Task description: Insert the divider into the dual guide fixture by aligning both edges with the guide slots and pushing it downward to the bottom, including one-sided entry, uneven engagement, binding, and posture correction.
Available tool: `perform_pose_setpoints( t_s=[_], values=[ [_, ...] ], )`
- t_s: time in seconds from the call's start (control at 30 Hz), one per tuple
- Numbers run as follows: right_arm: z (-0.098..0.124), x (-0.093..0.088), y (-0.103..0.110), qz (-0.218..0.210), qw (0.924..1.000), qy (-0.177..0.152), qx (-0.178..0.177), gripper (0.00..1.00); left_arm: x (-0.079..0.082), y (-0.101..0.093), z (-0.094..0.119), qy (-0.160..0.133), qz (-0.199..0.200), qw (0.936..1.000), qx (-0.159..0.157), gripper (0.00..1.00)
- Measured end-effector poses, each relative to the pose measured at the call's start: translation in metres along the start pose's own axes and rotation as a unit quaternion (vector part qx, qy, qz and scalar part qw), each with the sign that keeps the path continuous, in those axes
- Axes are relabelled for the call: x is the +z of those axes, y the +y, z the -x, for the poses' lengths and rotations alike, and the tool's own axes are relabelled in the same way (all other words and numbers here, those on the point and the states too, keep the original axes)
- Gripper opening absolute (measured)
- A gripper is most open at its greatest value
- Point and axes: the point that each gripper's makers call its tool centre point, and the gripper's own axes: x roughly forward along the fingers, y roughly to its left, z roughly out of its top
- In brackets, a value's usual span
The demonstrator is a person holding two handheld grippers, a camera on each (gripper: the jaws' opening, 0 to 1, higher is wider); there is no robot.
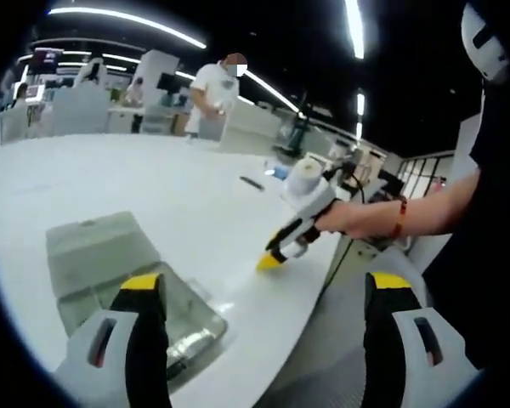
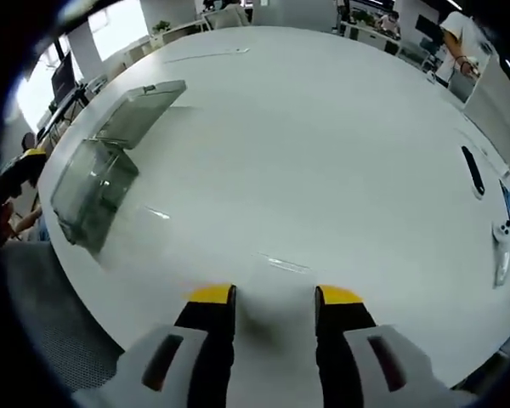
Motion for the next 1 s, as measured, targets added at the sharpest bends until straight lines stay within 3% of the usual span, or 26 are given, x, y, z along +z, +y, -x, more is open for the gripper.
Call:
perform_pose_setpoints(
  t_s=[0.57, 1.0],
  values=[
    [0.002, -0.002, -0.002, 0.002, 1.0000, 0.001, 0.003, 0.28, 0.006, 0.002, 0.001, -0.004, -0.003, 1.0000, -0.001, 0.95],
    [0.020, 0.021, -0.001, -0.008, 0.9971, -0.074, 0.016, 0.28, 0.006, -0.007, -0.005, -0.001, -0.007, 0.9999, -0.008, 0.94]
  ],
)
